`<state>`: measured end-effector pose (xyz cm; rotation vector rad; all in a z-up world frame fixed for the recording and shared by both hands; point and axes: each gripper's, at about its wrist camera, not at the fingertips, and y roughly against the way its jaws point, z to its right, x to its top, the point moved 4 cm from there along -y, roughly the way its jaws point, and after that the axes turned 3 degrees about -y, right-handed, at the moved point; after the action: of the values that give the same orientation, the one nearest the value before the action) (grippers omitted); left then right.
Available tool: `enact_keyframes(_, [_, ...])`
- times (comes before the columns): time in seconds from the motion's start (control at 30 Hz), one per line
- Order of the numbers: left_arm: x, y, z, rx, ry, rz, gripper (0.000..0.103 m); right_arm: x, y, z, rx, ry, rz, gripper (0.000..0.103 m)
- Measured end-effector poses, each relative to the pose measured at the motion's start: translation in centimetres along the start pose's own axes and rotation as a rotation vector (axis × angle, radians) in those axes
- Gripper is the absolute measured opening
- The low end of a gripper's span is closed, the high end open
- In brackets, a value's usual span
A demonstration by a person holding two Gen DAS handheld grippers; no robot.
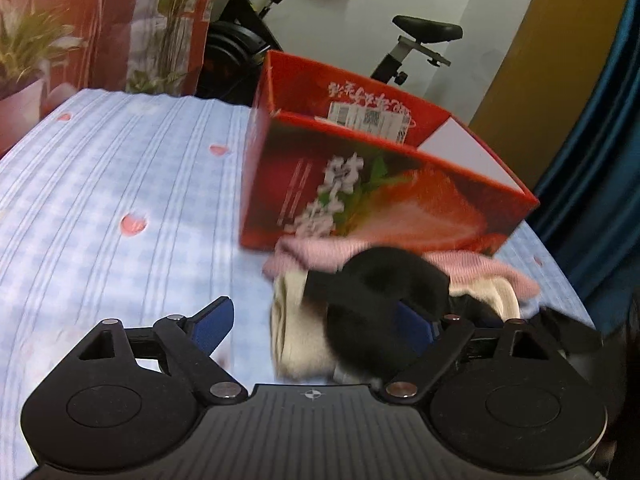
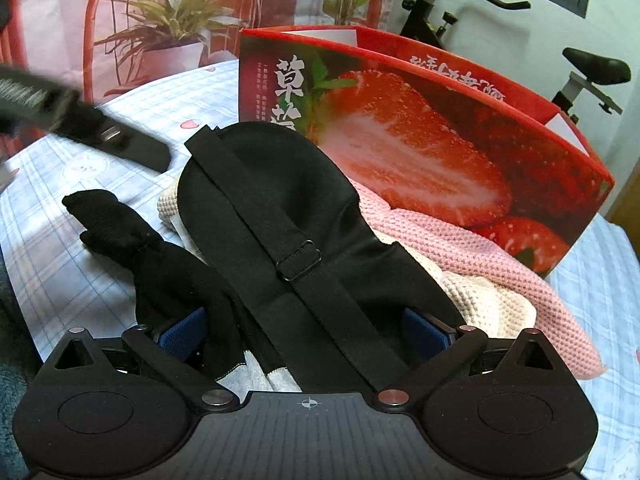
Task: Organize soft objects
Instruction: 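Close the left tool on the black eye mask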
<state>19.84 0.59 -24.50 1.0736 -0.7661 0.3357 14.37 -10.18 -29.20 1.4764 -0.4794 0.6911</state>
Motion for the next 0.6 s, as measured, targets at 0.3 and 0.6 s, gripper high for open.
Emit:
enact_keyframes(0.3, [1.7, -3.2, 2.4, -0.081, -0.022, -0.038, 0.071, -0.2, 0.2, 0.2, 0.014, 0.006, 0.010, 0.102])
enact_keyframes(0.6, [0.9, -0.2, 3.0, -0.080, -0.057, -0.004, 0.044, 0.0, 0.1, 0.2, 0.013, 0.013, 0.000, 0.102])
